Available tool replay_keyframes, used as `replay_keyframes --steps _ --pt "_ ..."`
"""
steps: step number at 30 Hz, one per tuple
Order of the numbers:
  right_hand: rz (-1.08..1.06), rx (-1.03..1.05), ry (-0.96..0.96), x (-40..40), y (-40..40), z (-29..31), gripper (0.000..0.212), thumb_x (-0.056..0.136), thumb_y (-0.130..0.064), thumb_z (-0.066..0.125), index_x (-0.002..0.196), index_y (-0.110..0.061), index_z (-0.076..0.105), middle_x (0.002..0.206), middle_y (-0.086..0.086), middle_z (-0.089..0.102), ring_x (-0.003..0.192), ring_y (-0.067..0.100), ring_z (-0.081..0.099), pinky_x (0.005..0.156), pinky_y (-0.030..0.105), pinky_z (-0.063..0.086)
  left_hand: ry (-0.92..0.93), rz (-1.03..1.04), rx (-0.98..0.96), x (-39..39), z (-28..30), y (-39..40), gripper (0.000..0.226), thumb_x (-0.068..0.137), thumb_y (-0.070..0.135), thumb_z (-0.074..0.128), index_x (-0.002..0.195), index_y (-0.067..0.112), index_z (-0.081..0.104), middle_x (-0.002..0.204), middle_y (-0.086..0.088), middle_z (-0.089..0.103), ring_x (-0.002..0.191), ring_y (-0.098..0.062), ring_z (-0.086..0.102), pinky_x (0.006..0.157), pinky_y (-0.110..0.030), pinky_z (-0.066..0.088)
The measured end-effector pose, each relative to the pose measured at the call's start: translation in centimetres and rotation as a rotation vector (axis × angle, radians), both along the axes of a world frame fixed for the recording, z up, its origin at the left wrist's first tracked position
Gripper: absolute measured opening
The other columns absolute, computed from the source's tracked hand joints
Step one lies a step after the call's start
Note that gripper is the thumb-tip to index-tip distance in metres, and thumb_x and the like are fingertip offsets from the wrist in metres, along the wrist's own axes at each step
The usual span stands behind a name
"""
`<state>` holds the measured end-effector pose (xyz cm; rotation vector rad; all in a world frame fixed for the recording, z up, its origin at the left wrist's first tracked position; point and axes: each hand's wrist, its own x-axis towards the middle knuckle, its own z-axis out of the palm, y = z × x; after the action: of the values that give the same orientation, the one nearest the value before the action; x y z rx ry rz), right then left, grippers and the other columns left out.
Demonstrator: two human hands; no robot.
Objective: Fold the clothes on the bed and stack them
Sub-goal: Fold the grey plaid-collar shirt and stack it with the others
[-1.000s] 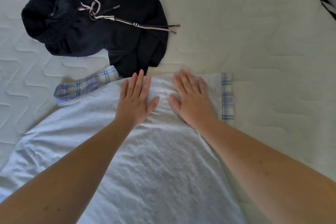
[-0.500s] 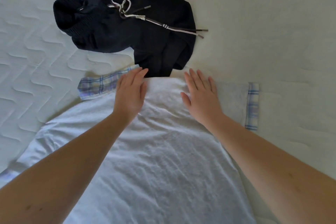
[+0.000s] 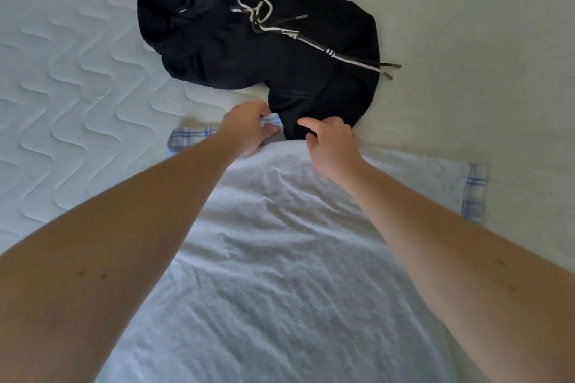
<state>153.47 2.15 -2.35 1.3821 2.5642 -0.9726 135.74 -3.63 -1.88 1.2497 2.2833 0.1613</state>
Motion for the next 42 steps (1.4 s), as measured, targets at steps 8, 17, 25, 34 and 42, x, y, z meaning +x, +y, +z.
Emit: replay_keyframes --steps 8,17,25,34,42 --pt "0.047 -0.089 0.034 -4.7 5.6 -0.4 0.049 0.102 -0.019 0.038 0.150 -0.013 0.032 0.150 0.016 0.032 0.135 0.036 0.034 0.110 0.042 0.032 -0.194 0.295 0.185 -1.9 -1.1 0.5 0.014 0.097 0.028 0.058 0.096 0.015 0.058 0.074 0.002 0.055 0.064 -0.014 0.051 0.051 -0.023 0.038" --pt "-0.121 0.251 0.173 0.1 0.8 0.4 0.037 0.099 -0.030 0.050 0.133 -0.014 0.054 0.124 0.008 0.057 0.114 0.026 0.054 0.090 0.032 0.039 -0.117 0.203 0.154 -1.8 -2.2 1.3 0.013 0.100 0.031 0.048 0.095 0.019 0.048 0.071 0.001 0.054 0.070 -0.025 0.057 0.064 -0.037 0.045" --pt "0.261 0.403 -0.095 5.6 -5.2 -3.6 0.060 0.104 -0.042 0.032 0.156 -0.016 0.019 0.163 0.003 0.017 0.151 0.019 0.013 0.122 0.045 0.009 0.368 0.218 0.423 2.2 -1.2 -0.6 0.020 0.102 0.026 0.038 0.107 0.011 0.051 0.103 -0.004 0.057 0.100 -0.027 0.052 0.093 -0.038 0.035" --pt "0.163 0.421 -0.167 9.6 -2.8 -5.7 0.063 0.103 -0.049 0.019 0.157 -0.018 0.008 0.164 0.000 0.009 0.151 0.014 0.004 0.122 0.044 0.005 0.290 -0.323 0.243 12.0 -4.5 -9.5 0.056 0.105 0.038 0.026 0.156 0.015 0.022 0.164 -0.008 0.016 0.152 -0.025 0.009 0.122 -0.048 0.016" --pt "0.055 0.425 -0.294 17.7 0.3 -5.5 0.064 0.101 -0.051 0.018 0.157 -0.023 0.008 0.164 0.002 0.010 0.151 0.018 0.010 0.121 0.043 0.004 0.369 -0.280 0.078 9.9 -6.9 -6.9 0.059 0.102 0.059 0.003 0.155 0.038 -0.009 0.165 -0.002 -0.013 0.152 -0.019 -0.011 0.119 -0.050 -0.006"
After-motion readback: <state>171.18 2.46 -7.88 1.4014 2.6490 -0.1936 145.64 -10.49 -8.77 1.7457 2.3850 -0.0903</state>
